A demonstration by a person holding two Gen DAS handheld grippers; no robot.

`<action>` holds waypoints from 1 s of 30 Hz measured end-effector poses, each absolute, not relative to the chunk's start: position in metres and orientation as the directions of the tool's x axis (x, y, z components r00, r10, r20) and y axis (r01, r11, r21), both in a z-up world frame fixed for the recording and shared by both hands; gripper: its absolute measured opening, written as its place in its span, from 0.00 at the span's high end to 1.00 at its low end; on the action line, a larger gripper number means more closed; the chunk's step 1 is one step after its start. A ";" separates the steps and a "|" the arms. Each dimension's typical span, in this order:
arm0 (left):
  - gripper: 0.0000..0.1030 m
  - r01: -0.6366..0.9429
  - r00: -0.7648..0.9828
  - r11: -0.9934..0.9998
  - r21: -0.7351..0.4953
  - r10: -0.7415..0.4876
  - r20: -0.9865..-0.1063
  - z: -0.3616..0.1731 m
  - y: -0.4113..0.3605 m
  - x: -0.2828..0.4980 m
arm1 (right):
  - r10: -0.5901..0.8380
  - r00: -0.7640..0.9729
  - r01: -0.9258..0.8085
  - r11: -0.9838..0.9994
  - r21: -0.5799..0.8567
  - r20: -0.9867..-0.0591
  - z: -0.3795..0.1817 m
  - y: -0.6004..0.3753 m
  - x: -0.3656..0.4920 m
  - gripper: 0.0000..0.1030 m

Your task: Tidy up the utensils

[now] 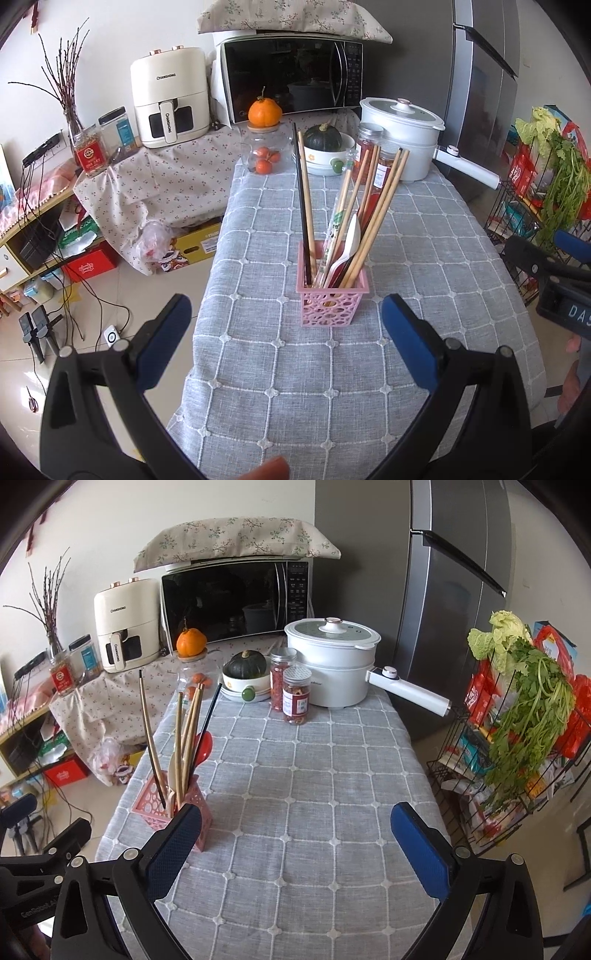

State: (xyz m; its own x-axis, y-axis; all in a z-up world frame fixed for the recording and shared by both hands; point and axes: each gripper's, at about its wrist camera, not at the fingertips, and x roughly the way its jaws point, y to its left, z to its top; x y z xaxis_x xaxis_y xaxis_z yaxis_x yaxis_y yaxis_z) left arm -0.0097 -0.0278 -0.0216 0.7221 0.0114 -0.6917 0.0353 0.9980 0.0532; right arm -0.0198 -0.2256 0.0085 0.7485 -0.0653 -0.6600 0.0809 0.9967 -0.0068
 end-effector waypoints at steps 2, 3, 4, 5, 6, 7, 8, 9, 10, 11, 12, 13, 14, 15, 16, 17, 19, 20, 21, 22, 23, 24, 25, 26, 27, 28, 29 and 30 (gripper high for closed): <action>0.01 0.038 0.722 0.998 0.056 0.012 -0.692 -0.022 -0.030 -0.010 | -0.065 0.747 0.082 0.997 -0.005 -0.661 0.008 -0.227 -0.020 0.00; 0.01 0.039 0.721 0.998 0.057 0.012 -0.693 -0.023 -0.031 -0.011 | -0.064 0.747 0.081 0.997 -0.006 -0.662 0.007 -0.227 -0.021 0.00; 0.01 0.040 0.721 0.998 0.058 0.011 -0.692 -0.023 -0.032 -0.011 | -0.065 0.747 0.081 0.997 -0.006 -0.661 0.007 -0.227 -0.021 0.00; 0.01 0.041 0.722 0.997 0.058 0.011 -0.692 -0.023 -0.032 -0.012 | -0.065 0.747 0.080 0.997 -0.007 -0.661 0.007 -0.227 -0.021 0.00; 0.01 0.041 0.723 0.997 0.059 0.012 -0.691 -0.023 -0.033 -0.012 | -0.064 0.747 0.080 0.997 -0.006 -0.662 0.007 -0.227 -0.021 0.00; 0.01 0.042 0.722 0.997 0.059 0.010 -0.691 -0.023 -0.033 -0.012 | -0.062 0.746 0.078 0.997 -0.005 -0.663 0.007 -0.227 -0.021 0.00; 0.01 0.043 0.722 0.997 0.059 0.010 -0.692 -0.023 -0.033 -0.012 | -0.060 0.745 0.077 0.997 -0.004 -0.665 0.006 -0.228 -0.021 0.00; 0.01 0.042 0.722 0.997 0.058 0.010 -0.692 -0.023 -0.033 -0.012 | -0.059 0.744 0.076 0.997 -0.003 -0.666 0.006 -0.228 -0.021 0.00; 0.01 0.042 0.721 0.997 0.059 0.010 -0.692 -0.023 -0.034 -0.012 | -0.057 0.742 0.075 0.997 -0.002 -0.668 0.005 -0.228 -0.021 0.00; 0.01 0.043 0.721 0.997 0.059 0.010 -0.693 -0.023 -0.034 -0.012 | -0.057 0.741 0.075 0.997 -0.002 -0.669 0.005 -0.228 -0.021 0.00; 0.01 0.044 0.720 0.997 0.058 0.009 -0.694 -0.024 -0.034 -0.012 | -0.057 0.740 0.074 0.997 -0.002 -0.670 0.004 -0.228 -0.020 0.00; 0.01 0.044 0.719 0.997 0.058 0.009 -0.695 -0.024 -0.034 -0.013 | -0.056 0.739 0.074 0.997 -0.002 -0.671 0.004 -0.228 -0.020 0.00; 0.01 0.045 0.718 0.997 0.057 0.007 -0.696 -0.024 -0.034 -0.013 | -0.055 0.739 0.072 0.997 -0.002 -0.671 0.004 -0.227 -0.020 0.00; 0.01 0.047 0.718 0.997 0.056 0.006 -0.696 -0.024 -0.034 -0.013 | -0.054 0.739 0.071 0.997 -0.002 -0.672 0.004 -0.227 -0.020 0.00; 0.01 0.048 0.717 0.997 0.056 0.005 -0.697 -0.024 -0.034 -0.013 | -0.054 0.739 0.070 0.998 -0.003 -0.672 0.004 -0.226 -0.019 0.00; 0.01 0.048 0.717 0.997 0.056 0.004 -0.697 -0.024 -0.034 -0.013 | -0.054 0.738 0.071 0.998 -0.002 -0.672 0.004 -0.226 -0.019 0.00; 0.01 0.049 0.717 0.997 0.054 0.003 -0.697 -0.024 -0.034 -0.012 | -0.051 0.737 0.069 0.998 0.000 -0.674 0.003 -0.226 -0.019 0.00; 0.01 0.049 0.717 0.997 0.054 0.002 -0.697 -0.024 -0.034 -0.013 | -0.050 0.736 0.068 0.998 0.000 -0.675 0.003 -0.225 -0.019 0.00; 0.01 0.049 0.717 0.997 0.054 0.002 -0.697 -0.024 -0.034 -0.013 | -0.049 0.736 0.067 0.998 0.000 -0.675 0.003 -0.225 -0.019 0.00; 0.01 0.049 0.717 0.997 0.053 0.002 -0.697 -0.024 -0.034 -0.013 | -0.050 0.735 0.067 0.998 -0.001 -0.676 0.003 -0.225 -0.018 0.00; 0.01 0.050 0.716 0.997 0.051 0.000 -0.698 -0.024 -0.034 -0.013 | -0.049 0.735 0.067 0.998 0.000 -0.676 0.003 -0.225 -0.018 0.00; 0.01 0.051 0.715 0.997 0.050 -0.002 -0.699 -0.024 -0.034 -0.013 | -0.049 0.735 0.067 0.998 0.000 -0.676 0.003 -0.225 -0.018 0.00; 0.01 0.052 0.715 0.997 0.050 -0.002 -0.699 -0.024 -0.034 -0.013 | -0.049 0.735 0.066 0.998 0.001 -0.677 0.002 -0.226 -0.018 0.00; 0.01 0.053 0.715 0.997 0.050 -0.003 -0.699 -0.024 -0.034 -0.012 | -0.048 0.734 0.067 0.998 0.001 -0.677 0.002 -0.225 -0.018 0.00; 0.01 0.054 0.715 0.997 0.049 -0.004 -0.699 -0.024 -0.033 -0.012 | -0.049 0.735 0.067 0.998 0.001 -0.676 0.002 -0.226 -0.018 0.00; 0.01 0.055 0.715 0.997 0.049 -0.005 -0.699 -0.024 -0.034 -0.012 | -0.049 0.735 0.067 0.998 0.001 -0.676 0.002 -0.226 -0.018 0.00; 0.01 0.055 0.716 0.997 0.048 -0.006 -0.698 -0.024 -0.034 -0.013 | -0.048 0.735 0.067 0.998 0.002 -0.676 0.002 -0.226 -0.018 0.00; 0.01 0.056 0.716 0.997 0.048 -0.006 -0.698 -0.024 -0.034 -0.013 | -0.048 0.735 0.067 0.998 0.001 -0.676 0.002 -0.226 -0.018 0.00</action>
State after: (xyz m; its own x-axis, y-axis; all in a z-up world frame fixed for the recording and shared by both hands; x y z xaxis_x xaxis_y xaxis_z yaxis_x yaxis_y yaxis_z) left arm -0.0130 -0.0336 -0.0236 0.7159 -0.0065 -0.6982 0.0557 0.9973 0.0478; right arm -0.0185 -0.2261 0.0018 0.7351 -0.0484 -0.6762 0.0670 0.9978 0.0014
